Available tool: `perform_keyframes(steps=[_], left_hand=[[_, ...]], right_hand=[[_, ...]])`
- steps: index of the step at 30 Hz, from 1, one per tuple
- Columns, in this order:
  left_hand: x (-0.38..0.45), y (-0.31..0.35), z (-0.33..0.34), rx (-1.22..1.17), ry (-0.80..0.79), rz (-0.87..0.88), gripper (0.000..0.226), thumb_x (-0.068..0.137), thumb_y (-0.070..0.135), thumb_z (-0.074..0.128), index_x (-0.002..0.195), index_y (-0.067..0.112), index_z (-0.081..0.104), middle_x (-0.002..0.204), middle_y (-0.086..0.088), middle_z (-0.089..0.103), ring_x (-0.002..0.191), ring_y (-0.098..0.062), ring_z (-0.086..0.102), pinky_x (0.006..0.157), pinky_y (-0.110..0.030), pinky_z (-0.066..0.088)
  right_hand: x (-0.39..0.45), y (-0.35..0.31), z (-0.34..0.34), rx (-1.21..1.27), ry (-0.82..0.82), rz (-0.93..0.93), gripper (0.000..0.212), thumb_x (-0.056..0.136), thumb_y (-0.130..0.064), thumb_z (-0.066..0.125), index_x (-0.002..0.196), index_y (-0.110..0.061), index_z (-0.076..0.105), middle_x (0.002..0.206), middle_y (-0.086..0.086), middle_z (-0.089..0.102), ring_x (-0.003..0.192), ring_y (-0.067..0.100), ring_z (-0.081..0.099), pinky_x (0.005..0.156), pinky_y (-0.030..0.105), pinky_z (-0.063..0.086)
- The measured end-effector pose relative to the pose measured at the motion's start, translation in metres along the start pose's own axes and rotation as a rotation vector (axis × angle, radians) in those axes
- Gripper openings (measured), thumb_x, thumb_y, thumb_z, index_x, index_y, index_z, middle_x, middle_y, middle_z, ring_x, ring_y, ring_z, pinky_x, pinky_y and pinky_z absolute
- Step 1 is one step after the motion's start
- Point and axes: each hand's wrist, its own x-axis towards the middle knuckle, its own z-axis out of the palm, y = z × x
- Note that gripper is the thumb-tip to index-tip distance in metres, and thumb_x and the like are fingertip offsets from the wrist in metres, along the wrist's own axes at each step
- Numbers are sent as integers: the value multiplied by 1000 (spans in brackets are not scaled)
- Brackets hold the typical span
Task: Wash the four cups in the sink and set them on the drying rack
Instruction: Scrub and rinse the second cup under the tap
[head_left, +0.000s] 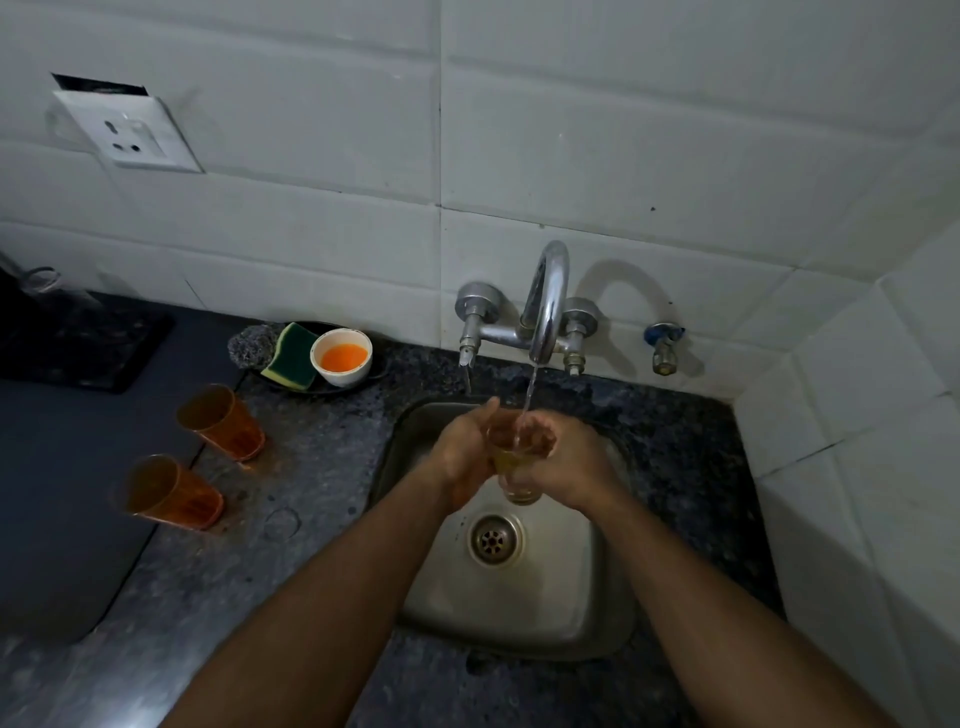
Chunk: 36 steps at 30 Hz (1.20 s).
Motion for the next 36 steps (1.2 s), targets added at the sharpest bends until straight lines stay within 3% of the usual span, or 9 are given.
perform_keyframes(steps=[8,10,12,14,18,21,26,32,36], left_hand=[[-1,-15,2,-136,19,-96,45,111,34,42,126,2,70,123,-22,75,120,-37,70,108,-52,52],[-1,-20,2,-158,18,-131,46,110,38,44,127,3,68,118,-19,76,111,-36,73,96,-51,57],[-1,-23,2,-151,3,-171,46,109,41,43,116,5,69,102,-14,77,92,-28,74,84,-44,57],[0,-27,1,-114,-9,-176,50,108,43,42,116,4,72,107,-16,76,96,-30,74,86,-44,56],[-2,-30,2,-62,79,-169,49,110,44,40,116,5,69,110,-20,77,99,-33,75,80,-42,60],[-2,-33,4,-76,146,-201,58,111,48,40,129,-1,67,117,-25,76,109,-40,74,79,-43,62],[-2,-29,4,-149,221,-206,60,113,47,36,125,-4,66,106,-25,78,86,-34,79,63,-38,63],[11,-17,0,-249,380,-207,66,110,52,37,136,-5,58,114,-34,73,98,-48,76,84,-62,62],[13,-9,-4,-275,411,-205,63,113,48,33,126,-6,64,109,-30,75,95,-43,77,63,-50,64]], right_hand=[[5,-5,-13,-81,-190,181,40,64,-16,89,100,-29,76,96,-8,77,91,14,73,75,29,58],[6,-5,-15,-123,-269,277,32,67,-28,84,98,-26,75,94,-2,76,87,17,73,75,36,60],[6,-7,-15,-101,-298,338,32,70,-36,83,96,-20,74,92,3,75,80,19,72,70,33,57],[7,-7,-14,-37,-270,368,42,69,-42,81,100,-16,73,91,8,76,74,22,70,65,36,52],[3,-8,-14,57,-278,476,35,89,-42,71,104,-11,74,75,12,73,48,14,54,46,23,35],[-2,-9,-10,182,-250,524,37,94,-41,66,107,-7,74,75,16,72,49,16,56,46,24,38],[-7,-13,-1,216,-141,442,31,95,-40,70,103,-10,72,76,13,75,56,20,63,50,28,47],[-4,-22,13,-4,83,217,25,79,-34,86,93,-25,68,85,0,74,77,19,73,65,35,61],[-2,-34,18,-128,161,69,30,78,-27,90,96,-27,66,81,-14,63,75,4,62,60,19,48]])
